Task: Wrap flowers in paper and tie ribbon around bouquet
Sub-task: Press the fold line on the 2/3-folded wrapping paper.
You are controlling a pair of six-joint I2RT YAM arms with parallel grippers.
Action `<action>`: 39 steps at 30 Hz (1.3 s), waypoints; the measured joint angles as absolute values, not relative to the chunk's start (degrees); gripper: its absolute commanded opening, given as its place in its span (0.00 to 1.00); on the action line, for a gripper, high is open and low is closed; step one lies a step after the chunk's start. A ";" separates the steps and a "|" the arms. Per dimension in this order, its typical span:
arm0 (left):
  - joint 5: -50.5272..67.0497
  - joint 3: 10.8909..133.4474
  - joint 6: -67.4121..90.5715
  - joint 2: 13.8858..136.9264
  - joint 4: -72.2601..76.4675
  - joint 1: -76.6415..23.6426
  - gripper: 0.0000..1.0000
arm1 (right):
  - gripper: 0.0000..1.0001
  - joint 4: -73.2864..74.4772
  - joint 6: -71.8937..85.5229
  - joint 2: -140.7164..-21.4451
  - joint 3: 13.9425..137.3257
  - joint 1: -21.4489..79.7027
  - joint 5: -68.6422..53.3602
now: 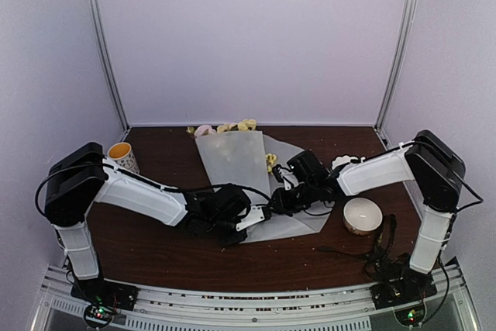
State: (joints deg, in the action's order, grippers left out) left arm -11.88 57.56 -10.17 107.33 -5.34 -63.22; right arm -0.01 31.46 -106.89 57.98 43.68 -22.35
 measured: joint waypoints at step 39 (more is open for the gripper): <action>-8.64 56.90 -9.87 107.48 -2.87 -62.94 0.09 | 0.29 20.64 30.65 -77.56 35.46 45.06 -2.44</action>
State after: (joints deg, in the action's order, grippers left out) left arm -8.64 56.90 -9.87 107.48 -2.87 -62.94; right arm 20.64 30.65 -77.56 35.46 45.06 -2.44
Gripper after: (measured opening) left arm 0.088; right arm 0.238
